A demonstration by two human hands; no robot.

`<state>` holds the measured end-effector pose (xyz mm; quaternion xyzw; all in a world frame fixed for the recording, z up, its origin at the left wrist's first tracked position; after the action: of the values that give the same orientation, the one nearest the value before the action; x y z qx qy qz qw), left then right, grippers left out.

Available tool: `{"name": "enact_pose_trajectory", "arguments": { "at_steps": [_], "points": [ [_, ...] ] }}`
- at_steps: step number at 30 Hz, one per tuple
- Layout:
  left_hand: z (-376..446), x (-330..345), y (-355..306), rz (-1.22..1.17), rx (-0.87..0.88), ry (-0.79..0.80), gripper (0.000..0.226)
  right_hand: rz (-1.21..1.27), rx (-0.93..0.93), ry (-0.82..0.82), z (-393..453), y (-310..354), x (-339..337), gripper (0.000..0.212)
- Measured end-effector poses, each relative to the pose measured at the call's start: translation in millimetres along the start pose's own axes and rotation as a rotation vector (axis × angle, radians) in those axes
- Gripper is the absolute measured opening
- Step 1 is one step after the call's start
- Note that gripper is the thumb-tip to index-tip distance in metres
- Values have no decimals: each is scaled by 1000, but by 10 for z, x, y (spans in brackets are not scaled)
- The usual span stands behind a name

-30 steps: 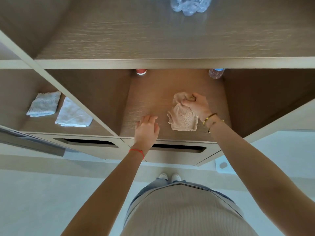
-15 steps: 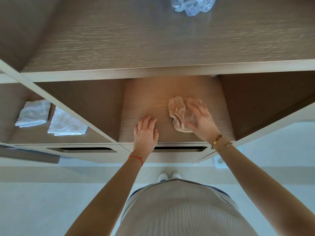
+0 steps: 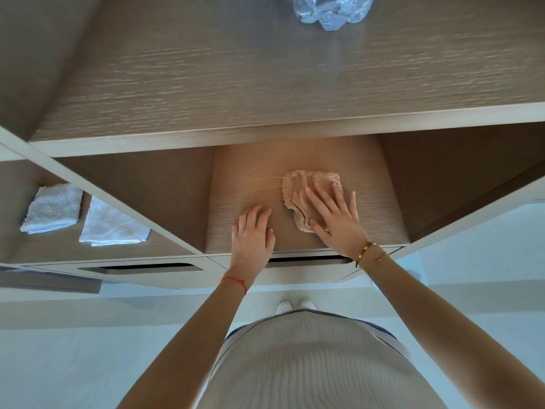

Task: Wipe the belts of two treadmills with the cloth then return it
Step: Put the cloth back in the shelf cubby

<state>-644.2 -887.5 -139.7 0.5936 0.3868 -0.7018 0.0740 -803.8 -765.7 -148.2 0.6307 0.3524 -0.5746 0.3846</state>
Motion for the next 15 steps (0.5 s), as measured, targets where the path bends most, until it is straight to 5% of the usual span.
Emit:
{"name": "enact_pose_trajectory", "arguments": {
  "at_steps": [7,15],
  "points": [
    [-18,10,-1,-2,7,-25,44,-59,114,-6,-19,-146,32,87],
    [-20,4,-4,-1,12,-32,44,-10,124,-19,43,-153,-5,86]
  ]
}}
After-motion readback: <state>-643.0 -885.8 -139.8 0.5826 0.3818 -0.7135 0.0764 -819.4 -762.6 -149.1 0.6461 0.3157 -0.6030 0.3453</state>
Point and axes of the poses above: each hand's wrist, its own z-axis towards the middle knuckle, its own x-axis out of the palm, y = z × x, the point moved 7 cm from there along z, towards the middle knuckle, and after that the axes turned 10 degrees about -z, right-handed, at the moved point
